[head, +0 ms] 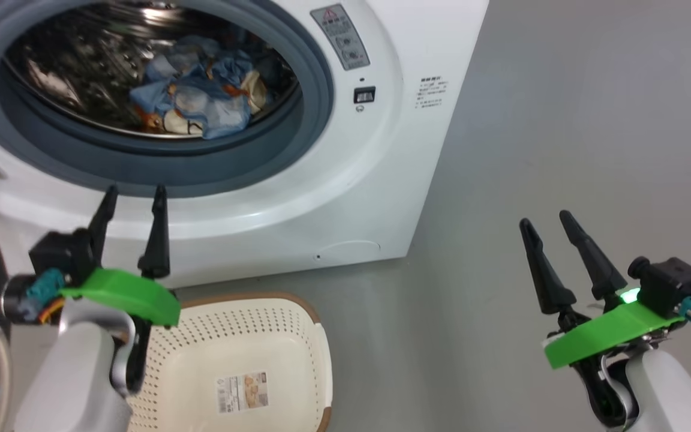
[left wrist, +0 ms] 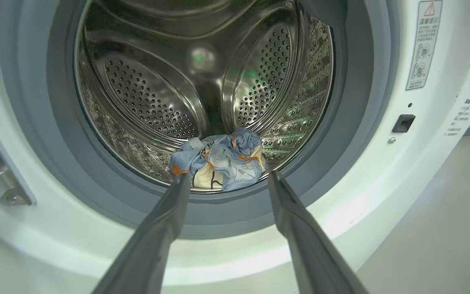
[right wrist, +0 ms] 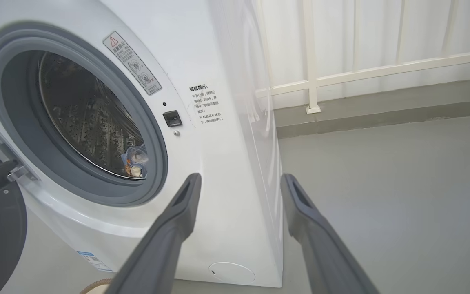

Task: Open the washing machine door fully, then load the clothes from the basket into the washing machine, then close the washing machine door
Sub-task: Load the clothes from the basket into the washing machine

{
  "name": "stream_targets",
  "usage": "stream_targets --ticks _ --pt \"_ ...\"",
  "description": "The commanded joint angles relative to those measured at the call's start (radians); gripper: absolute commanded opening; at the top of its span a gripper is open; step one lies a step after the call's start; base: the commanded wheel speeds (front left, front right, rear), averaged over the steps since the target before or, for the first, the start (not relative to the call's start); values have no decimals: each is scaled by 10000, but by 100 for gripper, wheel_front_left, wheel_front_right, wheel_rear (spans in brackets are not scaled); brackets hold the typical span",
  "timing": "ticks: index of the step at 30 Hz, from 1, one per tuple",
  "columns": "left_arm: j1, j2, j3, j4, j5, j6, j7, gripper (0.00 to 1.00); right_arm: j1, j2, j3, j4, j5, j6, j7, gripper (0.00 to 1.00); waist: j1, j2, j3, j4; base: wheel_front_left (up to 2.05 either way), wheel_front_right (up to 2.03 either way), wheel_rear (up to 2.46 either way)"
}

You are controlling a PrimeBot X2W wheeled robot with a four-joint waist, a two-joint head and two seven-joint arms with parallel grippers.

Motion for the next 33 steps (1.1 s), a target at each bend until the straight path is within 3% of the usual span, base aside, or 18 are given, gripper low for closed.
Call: stream_targets --ticks 1,8,19,33 --pt "164 411 323 -442 -10 125 -119 100 296 -143 221 -173 71 16 -48 100 0 0 -418 255 0 0 0" --pt "1957 509 435 -2150 -132 648 -108 100 781 -261 207 -67 159 16 -48 100 0 0 -1060 468 0 0 0" --pt "3950 745 701 -4197 -485 998 -50 100 1087 -404 217 -10 256 16 -48 100 0 0 -1482 615 0 0 0" --pt "5099 644 1090 -4927 -490 1171 -109 100 1224 -476 159 32 111 16 -48 100 0 0 -1646 721 0 0 0"
